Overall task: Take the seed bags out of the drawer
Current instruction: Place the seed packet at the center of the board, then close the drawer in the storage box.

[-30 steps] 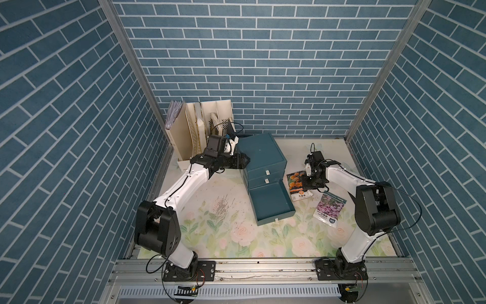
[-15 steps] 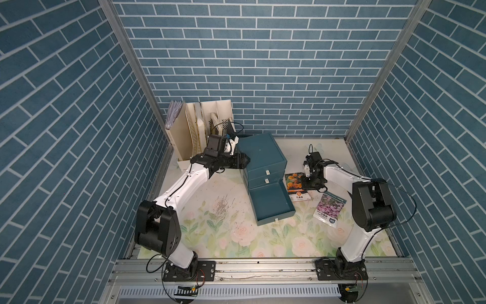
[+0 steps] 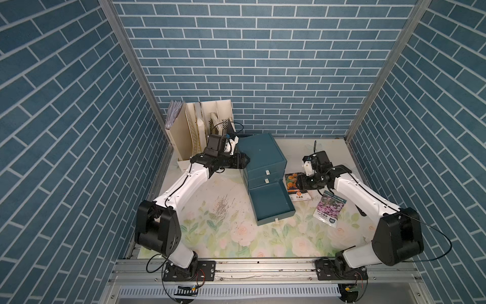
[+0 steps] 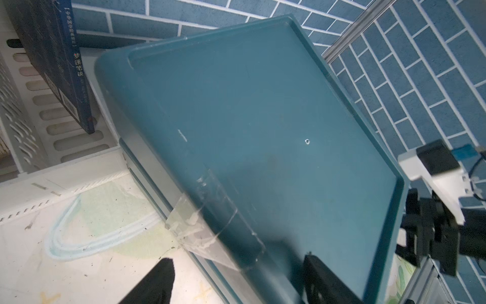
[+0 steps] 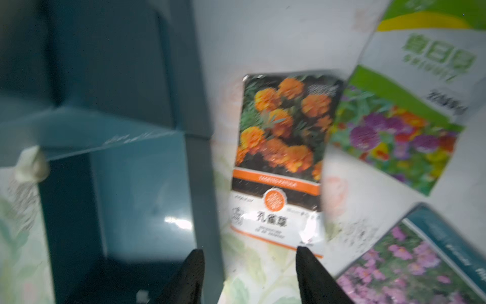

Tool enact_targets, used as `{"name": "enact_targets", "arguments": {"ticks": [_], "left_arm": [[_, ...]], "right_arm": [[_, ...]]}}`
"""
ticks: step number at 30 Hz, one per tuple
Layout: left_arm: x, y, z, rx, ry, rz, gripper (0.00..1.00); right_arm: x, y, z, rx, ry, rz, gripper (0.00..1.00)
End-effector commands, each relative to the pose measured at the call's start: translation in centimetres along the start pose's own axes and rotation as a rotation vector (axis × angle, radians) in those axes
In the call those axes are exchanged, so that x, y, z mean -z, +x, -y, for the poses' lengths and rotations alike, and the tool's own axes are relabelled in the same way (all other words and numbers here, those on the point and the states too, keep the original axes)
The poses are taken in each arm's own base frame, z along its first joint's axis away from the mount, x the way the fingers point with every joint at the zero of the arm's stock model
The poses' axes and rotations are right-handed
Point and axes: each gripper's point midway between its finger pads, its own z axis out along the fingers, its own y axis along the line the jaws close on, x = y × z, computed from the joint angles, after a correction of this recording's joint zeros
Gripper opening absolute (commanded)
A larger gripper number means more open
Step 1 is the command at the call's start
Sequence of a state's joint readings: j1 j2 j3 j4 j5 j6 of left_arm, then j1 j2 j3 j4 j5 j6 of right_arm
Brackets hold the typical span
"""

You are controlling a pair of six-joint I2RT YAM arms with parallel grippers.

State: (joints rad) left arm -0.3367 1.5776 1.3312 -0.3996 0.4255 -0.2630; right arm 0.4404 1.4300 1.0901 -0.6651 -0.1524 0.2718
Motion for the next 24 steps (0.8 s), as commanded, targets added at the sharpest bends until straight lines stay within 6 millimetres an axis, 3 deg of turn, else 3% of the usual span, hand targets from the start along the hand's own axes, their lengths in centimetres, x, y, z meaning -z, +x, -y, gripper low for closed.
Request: {"name": "enact_targets", "arguments": {"ticks": [1,7,12,18,24], "left_arm": [[-1.0,6.4,-4.4,0.053,-0.158,-0.229,0.81],[-1.0,6.4,-4.3,0.05,-0.156,-0.23,0.81],[-1.0,6.4,-4.3,0.048,-0.153,-0.229,0.81],[-1.0,6.5,-4.3,0.049,-0.151,-0.231,0.81],[-1.0,6.6,-4.3,0.047,-0.151,-0.233,0.81]], "right_arm": [[0.7,3.5,-3.0,-0.037,-0.075,-0.076,0.61],[2.5,6.9,-7.3,-0.021,-0.167,-0.079,0.63],[2.9,9.4,-9.9,-0.014,-0.206,-0.079,0.66],[1.4,12.5,-12.0,-0.01,-0.203,-0.074,0.69],[-0.7,13.9,-12.6,-0.001,-0.146,-0.018,0.72]]}}
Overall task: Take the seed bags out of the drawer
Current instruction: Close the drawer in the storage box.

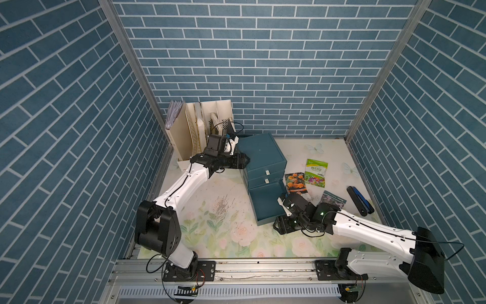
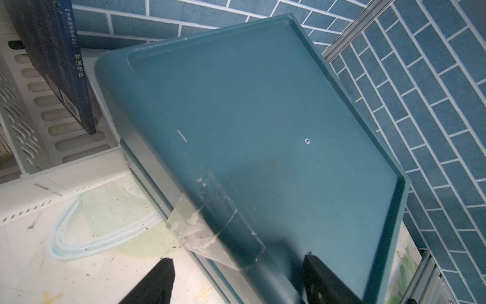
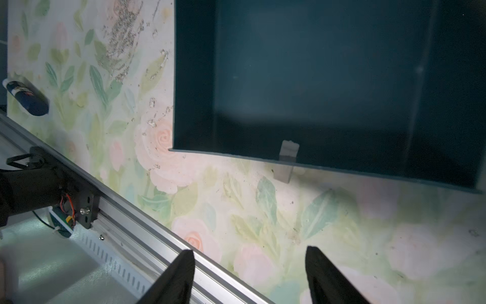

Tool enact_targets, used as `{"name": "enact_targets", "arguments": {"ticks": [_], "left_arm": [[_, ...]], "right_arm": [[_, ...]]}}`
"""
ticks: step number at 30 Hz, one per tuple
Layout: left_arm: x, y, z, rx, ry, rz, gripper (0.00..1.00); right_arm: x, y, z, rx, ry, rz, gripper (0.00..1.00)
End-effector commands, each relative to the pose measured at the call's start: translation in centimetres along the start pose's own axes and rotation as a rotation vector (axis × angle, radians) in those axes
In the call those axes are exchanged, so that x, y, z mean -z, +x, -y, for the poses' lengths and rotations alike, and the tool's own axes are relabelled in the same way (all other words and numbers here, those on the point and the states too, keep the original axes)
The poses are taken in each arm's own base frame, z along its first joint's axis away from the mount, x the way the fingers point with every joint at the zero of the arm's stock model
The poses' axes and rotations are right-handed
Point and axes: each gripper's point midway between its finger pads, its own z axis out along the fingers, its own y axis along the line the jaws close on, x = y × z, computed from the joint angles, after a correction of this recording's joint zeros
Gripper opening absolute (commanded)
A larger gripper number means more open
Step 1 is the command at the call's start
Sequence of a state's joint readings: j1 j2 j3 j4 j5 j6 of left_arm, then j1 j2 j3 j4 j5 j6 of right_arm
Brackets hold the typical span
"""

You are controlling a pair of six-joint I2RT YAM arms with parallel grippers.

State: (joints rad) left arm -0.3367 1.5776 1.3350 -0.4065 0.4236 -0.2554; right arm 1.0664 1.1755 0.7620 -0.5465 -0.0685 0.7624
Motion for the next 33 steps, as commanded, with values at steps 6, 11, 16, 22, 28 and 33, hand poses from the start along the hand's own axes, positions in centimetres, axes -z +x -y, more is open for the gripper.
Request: {"name": "enact_targets", "arguments": {"ticks": [6,11,16,22,28,33], "left_arm": [[-1.1,6.5,-4.2,0.053,-0.145,-0.23,0.81],[-1.2,6.5,-4.2,0.052,-0.144,-0.232,0.81],[-1.2,6.5,-4.2,0.05,-0.144,-0.232,0.81],[-1.2,6.5,-4.2,0.051,-0.14,-0.233,0.81],[-1.3,6.6,-4.3,0.053,-0.139,-0.238,0.81],[-1.4,6.5,-4.2,0.053,-0.136,-0.237,0.81]], "right_arm": [[-2.2,-1.9,0.4,-0.054,0.067,0.185,0.7],[-3.0,-3.1,1.2,-0.039,0.115,0.255,0.69],[-3.8,-3.8,1.1,-0.019,0.125,0.281,0.68],[-3.9,-4.8,1.1,-0.002,0.136,0.326,0.67],[-3.6,-5.6,1.4,0.008,0.155,0.359,0.67],[-3.7,-6.3,1.7,0.011,0.162,0.375,0.66]]}}
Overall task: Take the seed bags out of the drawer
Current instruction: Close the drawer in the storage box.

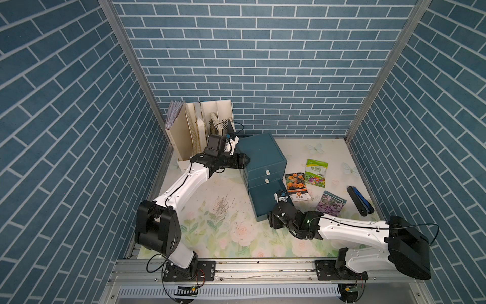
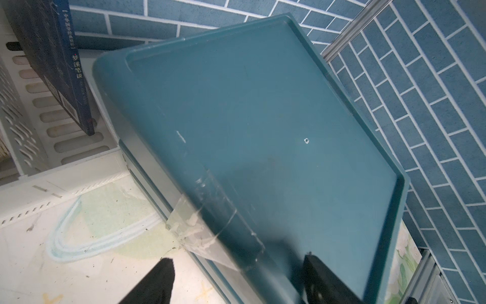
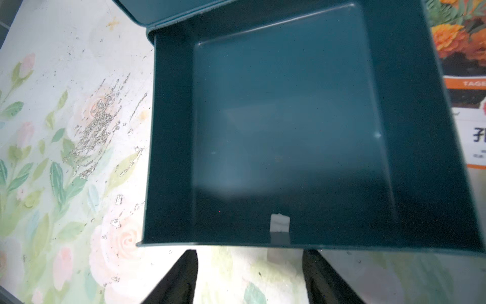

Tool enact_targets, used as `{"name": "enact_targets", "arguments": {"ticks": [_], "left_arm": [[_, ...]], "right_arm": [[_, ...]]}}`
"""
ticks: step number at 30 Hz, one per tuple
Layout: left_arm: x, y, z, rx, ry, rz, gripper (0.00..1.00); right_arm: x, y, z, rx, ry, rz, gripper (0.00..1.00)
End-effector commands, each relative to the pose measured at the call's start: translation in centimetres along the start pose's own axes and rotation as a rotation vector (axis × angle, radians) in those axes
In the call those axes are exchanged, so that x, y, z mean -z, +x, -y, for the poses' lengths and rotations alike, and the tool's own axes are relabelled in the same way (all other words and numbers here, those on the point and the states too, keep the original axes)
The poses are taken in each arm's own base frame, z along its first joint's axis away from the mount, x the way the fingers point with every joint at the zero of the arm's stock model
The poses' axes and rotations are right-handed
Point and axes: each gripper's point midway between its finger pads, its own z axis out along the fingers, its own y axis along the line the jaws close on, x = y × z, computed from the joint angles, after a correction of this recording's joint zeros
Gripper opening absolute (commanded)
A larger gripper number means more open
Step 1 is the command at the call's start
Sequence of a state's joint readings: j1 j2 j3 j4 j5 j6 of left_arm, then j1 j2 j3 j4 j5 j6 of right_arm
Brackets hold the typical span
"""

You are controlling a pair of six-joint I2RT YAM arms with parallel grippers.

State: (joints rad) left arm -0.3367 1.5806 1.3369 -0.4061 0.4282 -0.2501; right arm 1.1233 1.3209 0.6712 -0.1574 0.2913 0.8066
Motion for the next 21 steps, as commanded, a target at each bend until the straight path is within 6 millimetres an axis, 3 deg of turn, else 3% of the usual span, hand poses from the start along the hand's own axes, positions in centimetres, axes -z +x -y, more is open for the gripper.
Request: {"name": "enact_targets", "arguments": {"ticks": [1,21], "left_arm": [[-1.2,6.5,-4.2,0.059,-0.139,-0.235,0.81],[-0.9,6.8,-4.3,0.055,-0.145,-0.237,0.81]], "right_arm": [[-0.4,-1.0,0.3,0.03,0.02,0.045,0.67],[-2.4,-3.9,0.8,0.108,0.009,0.092,0.6]]}}
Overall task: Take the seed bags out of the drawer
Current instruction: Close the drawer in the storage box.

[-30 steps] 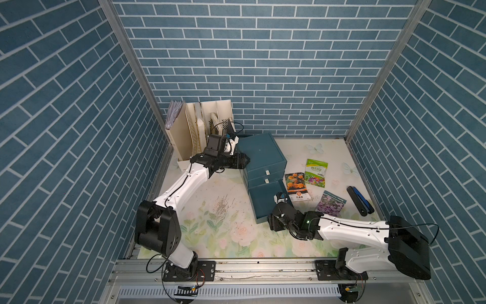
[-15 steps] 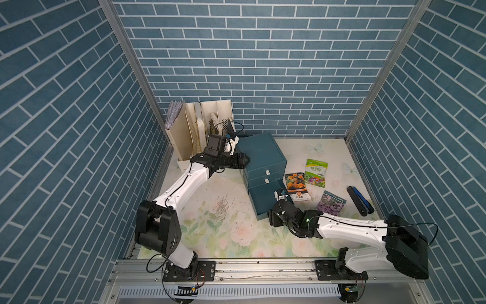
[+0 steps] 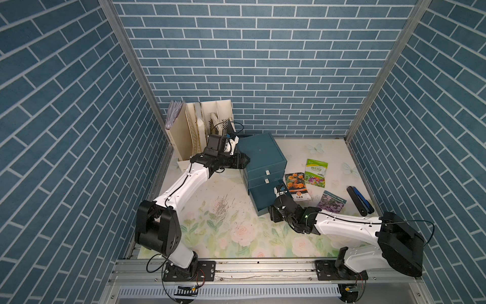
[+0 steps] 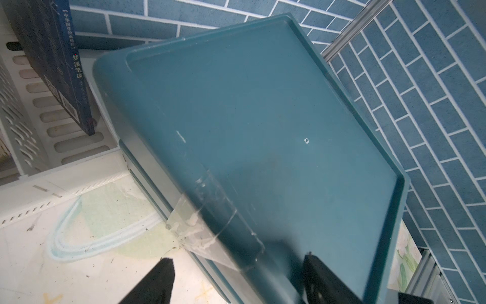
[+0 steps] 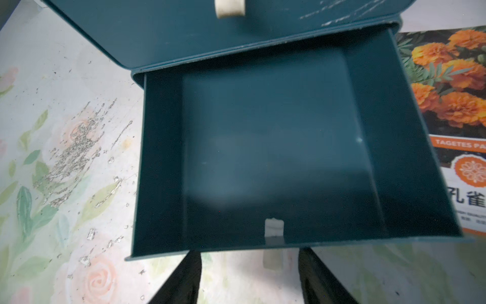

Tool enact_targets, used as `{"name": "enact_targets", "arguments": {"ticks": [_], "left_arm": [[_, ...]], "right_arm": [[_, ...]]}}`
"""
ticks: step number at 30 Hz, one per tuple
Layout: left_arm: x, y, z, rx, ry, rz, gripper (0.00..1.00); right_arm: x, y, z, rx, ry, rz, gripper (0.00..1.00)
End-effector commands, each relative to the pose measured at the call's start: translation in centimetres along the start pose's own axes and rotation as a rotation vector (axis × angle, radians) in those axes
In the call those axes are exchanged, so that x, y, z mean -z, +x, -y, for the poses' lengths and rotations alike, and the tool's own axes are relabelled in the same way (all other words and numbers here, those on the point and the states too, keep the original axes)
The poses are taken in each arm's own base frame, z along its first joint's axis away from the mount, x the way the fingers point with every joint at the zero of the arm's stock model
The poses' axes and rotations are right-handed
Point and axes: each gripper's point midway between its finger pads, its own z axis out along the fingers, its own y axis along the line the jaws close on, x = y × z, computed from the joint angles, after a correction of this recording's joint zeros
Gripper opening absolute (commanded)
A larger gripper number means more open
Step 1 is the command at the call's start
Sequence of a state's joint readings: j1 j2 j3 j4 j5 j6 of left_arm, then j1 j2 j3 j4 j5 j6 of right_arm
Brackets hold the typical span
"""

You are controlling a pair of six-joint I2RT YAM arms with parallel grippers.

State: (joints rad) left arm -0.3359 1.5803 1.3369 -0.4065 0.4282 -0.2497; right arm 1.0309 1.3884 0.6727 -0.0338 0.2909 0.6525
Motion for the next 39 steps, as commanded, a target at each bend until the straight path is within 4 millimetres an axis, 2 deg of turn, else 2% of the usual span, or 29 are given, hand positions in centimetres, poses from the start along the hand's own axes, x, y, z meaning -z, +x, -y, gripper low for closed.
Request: {"name": "enact_targets", "arguments": {"ticks": [1,22,39], "left_arm": [[-0.9,6.8,-4.3,0.056,-0.145,-0.236,0.81],[-0.9,6.9,-4.4,0.051,-0.151,-0.24,0.81],[-0.8,7.1,-4.4,0.048,-0.151,-0.248,0.81]], "right_arm": [[-0.7,-1.5,-0.5,0.042,-0.015,0.03,0.6],[-4.6,-5.9,0.2,0.061,-0.001,0.117,0.55],[-7.5,-7.5,-0.6,0.056,-0.016,0.204,0.53]]}}
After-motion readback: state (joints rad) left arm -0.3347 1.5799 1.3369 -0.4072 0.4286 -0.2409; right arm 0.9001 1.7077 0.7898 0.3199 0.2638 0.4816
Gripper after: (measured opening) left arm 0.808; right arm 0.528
